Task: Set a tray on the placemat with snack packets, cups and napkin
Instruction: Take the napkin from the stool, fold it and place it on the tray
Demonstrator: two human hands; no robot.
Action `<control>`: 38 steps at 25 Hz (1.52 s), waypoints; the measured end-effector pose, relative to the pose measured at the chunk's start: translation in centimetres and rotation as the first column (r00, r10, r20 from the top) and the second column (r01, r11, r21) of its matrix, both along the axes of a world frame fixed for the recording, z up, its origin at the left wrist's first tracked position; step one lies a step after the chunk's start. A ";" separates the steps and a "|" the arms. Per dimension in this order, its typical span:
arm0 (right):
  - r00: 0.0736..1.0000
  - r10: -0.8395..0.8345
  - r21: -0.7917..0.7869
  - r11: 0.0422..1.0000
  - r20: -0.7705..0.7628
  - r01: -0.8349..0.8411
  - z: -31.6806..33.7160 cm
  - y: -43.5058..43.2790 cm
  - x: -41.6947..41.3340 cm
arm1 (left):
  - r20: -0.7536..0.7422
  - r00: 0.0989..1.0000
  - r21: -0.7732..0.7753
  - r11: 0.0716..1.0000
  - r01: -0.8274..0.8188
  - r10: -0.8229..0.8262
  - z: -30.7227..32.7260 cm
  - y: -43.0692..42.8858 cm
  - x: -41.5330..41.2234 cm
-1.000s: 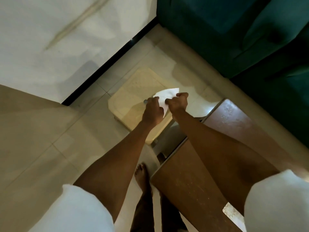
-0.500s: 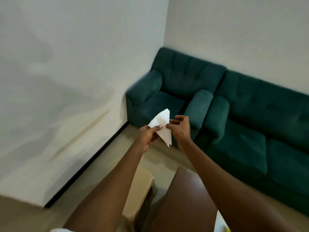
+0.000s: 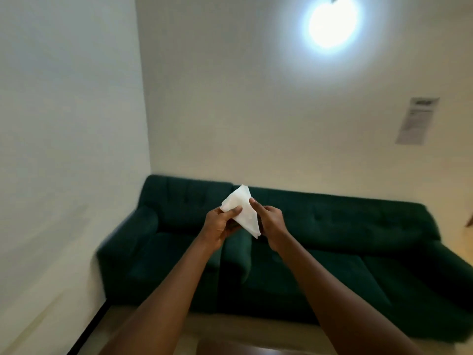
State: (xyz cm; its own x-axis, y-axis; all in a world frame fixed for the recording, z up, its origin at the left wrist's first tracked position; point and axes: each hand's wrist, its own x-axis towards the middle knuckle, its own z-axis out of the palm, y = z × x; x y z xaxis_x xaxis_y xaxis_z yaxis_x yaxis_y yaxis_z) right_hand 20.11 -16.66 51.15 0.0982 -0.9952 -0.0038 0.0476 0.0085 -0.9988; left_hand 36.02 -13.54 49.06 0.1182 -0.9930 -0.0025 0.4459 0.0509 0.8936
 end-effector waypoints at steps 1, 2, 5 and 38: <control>0.999 -0.024 -0.031 0.999 0.024 0.025 1.1 0.7 -2.8 | 0.016 0.999 -0.018 0.999 0.036 -0.036 0.8 0.0 -2.7; 0.999 -0.040 -0.062 0.997 0.035 0.042 2.0 1.5 -5.6 | 0.034 0.997 -0.030 0.997 0.064 -0.063 1.4 0.3 -5.5; 0.998 -0.066 -0.126 0.990 -0.005 0.065 4.1 4.3 -14.3 | 0.050 0.991 -0.054 0.991 0.126 -0.124 2.6 1.7 -14.2; 0.940 -0.188 0.296 0.915 -0.284 0.273 -29.8 -0.5 -43.8 | 0.118 0.979 0.520 0.850 0.080 -0.165 -29.1 -3.1 -42.9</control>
State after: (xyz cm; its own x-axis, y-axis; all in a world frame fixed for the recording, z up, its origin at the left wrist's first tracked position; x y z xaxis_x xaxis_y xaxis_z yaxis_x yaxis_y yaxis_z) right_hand -23.72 -17.17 21.37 -0.1800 -0.9280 -0.3263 -0.1570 0.3545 -0.9218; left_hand -6.86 -16.65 19.92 0.0365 -0.8625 -0.5047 0.2741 -0.4770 0.8351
